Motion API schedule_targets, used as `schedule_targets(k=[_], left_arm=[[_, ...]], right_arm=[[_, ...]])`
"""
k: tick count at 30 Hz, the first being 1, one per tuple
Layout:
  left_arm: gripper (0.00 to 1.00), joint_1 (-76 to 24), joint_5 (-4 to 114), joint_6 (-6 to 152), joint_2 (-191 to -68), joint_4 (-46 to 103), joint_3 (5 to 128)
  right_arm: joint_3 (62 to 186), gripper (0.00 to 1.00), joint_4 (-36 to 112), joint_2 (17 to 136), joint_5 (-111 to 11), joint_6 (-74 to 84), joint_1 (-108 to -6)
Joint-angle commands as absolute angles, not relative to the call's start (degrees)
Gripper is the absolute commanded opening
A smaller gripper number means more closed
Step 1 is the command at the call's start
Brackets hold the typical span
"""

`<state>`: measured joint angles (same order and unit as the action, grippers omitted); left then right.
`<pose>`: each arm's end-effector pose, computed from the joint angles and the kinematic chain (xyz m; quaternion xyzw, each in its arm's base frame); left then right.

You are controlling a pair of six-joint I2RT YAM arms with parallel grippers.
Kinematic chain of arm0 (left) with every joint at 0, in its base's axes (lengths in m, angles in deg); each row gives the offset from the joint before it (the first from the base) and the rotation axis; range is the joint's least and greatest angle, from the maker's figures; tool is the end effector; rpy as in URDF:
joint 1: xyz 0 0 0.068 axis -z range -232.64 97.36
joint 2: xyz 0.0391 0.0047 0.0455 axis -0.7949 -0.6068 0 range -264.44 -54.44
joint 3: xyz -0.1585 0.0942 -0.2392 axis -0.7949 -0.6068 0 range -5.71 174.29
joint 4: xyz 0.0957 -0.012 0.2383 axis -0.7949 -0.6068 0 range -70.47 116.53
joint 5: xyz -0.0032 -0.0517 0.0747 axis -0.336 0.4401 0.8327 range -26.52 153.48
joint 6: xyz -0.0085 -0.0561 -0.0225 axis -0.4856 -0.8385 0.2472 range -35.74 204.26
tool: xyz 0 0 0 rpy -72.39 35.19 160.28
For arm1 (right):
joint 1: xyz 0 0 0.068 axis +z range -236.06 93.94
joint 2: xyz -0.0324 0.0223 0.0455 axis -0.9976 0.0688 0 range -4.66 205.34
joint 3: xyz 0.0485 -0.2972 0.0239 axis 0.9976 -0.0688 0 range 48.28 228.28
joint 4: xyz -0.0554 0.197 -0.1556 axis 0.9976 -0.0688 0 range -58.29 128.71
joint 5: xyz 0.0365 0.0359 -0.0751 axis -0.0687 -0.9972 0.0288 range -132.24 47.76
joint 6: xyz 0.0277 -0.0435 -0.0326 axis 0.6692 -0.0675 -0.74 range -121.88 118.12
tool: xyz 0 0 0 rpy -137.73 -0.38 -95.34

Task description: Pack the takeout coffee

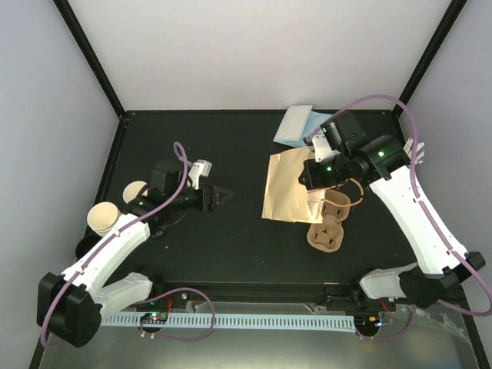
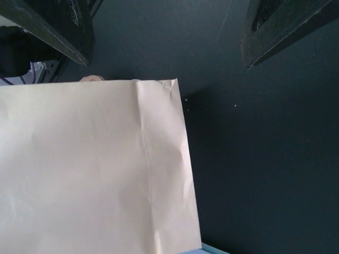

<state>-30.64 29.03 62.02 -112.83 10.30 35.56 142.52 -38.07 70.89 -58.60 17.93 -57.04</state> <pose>0.1817 -0.1013 0.2891 0.1388 0.8411 -0.4122 0.3216 0.1837 0.1165 0.4322 -0.1153 0.9455 0.2370 0.1912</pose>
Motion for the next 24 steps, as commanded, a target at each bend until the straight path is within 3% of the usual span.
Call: schedule_targets(k=[1,6,9,11,21,24], left_arm=[[0.77,-29.5,30.1,62.45,-112.5,8.38,37.88],[0.77,-28.61,30.09,61.83,-112.55,8.61,37.09],[0.77,-28.39,30.09,61.42,-112.38,8.69,36.4],[0.78,-28.31,30.09,61.33,-112.13,8.55,36.26],[0.79,-27.28,30.57,61.33,-111.02,6.91,38.28],[0.93,-26.98,31.71,61.03,-110.77,6.42,38.69]], right_arm=[[145.87,0.04,-43.15,74.51,-53.22,18.68,-52.44],[145.65,0.13,-41.52,78.58,-53.24,19.56,-49.63],[146.7,0.35,-39.49,80.33,-54.39,19.32,-48.24],[147.78,0.42,-37.84,81.24,-56.13,19.13,-47.57],[149.72,0.46,-30.73,81.31,-69.14,18.14,-47.3],[150.64,0.46,-30.32,80.81,-68.76,17.87,-47.39]])
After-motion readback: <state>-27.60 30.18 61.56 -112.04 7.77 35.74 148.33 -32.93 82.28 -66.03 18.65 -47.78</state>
